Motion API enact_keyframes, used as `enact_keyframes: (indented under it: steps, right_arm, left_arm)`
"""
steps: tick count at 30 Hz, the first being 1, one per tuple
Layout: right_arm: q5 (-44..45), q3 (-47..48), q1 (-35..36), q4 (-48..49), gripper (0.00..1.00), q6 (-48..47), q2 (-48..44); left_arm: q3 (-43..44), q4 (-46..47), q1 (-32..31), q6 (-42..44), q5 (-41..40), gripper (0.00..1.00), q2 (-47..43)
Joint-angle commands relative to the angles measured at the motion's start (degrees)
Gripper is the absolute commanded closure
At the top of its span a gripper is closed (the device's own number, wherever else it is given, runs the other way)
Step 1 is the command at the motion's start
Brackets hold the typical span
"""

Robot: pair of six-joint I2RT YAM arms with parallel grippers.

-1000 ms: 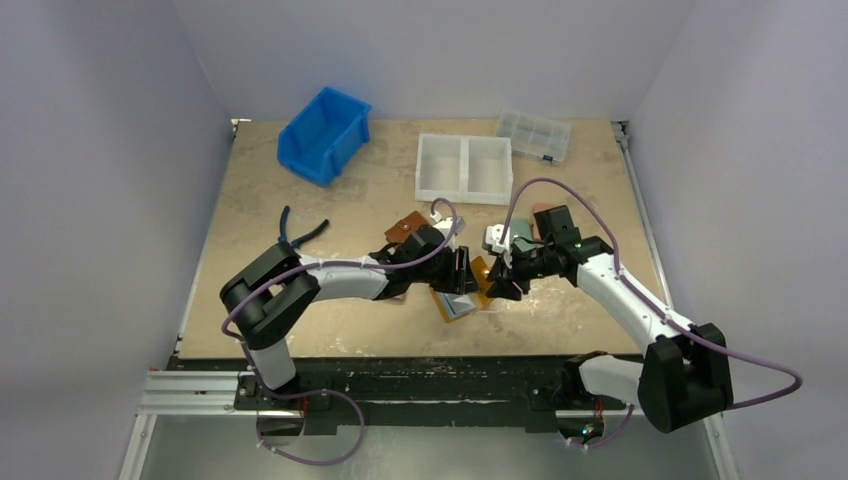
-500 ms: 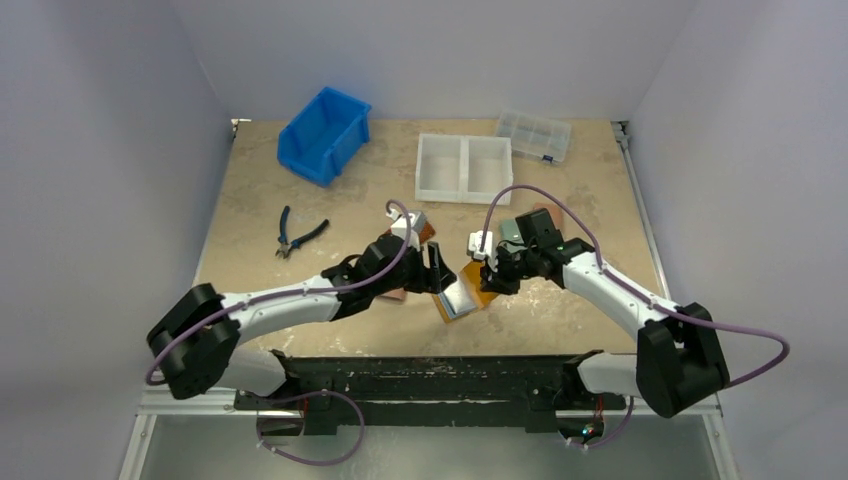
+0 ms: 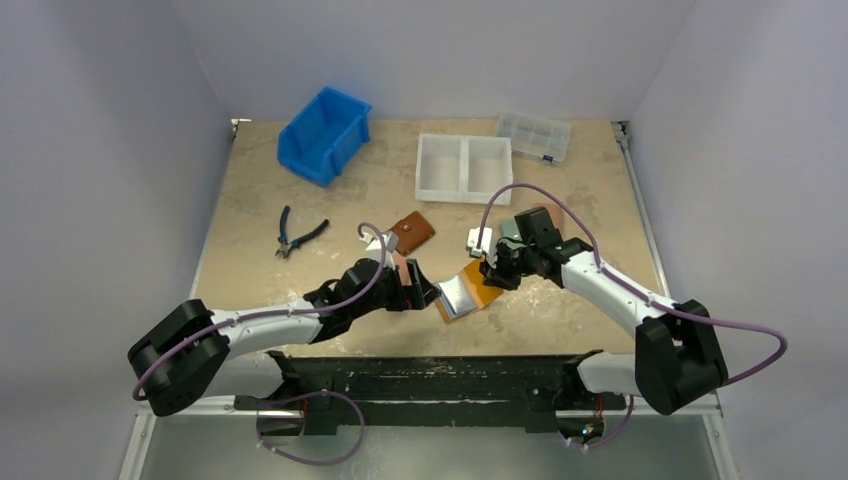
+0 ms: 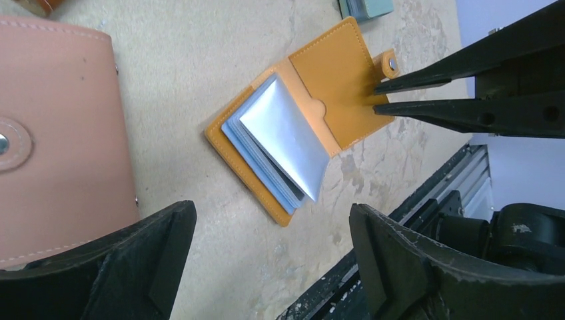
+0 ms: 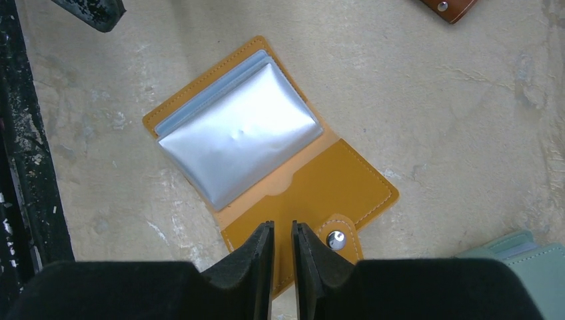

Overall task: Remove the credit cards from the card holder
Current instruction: Open the card holder at the center of the board.

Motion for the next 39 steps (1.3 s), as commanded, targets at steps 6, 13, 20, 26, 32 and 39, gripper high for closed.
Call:
enact_keyframes:
  steps: [6,13,20,26,32,39]
  right_arm:
    - [0.9,0.5,0.2,-0.4,0.75,-1.1,0.0]
    - [0.9,0.7,0.2,-0.6,0.73,-1.2,0.6]
    - [0.8,0.9,0.3,-1.3,0.7,-1.4,1.0]
    - [0.7,1.1,0.2,-1.5,0.69,-1.6,1.0]
    - [0.6,1.2,0.3,-1.7,0.69,-1.6,0.9]
    - [0.3,1.2,0.3,-1.8,0.68,-1.6,0.9]
  left_arm:
    - [-3.8,13.7,0.3,-5.3,4.5,0.09,1.9]
    - [-5.7,20.1,0.3,-7.5,6.6,0.08,5.2]
    - [-6.1,24.1,0.3,-8.5,7.9,0.07,9.3]
    - [-6.0,24.7,0.3,-7.7,8.2,0.08,10.3]
    - [-5.4,24.7,0.2,-7.0,8.4,0.12,11.0]
    - [-4.7,24.2,-0.4,-6.4,8.3,0.13,11.2]
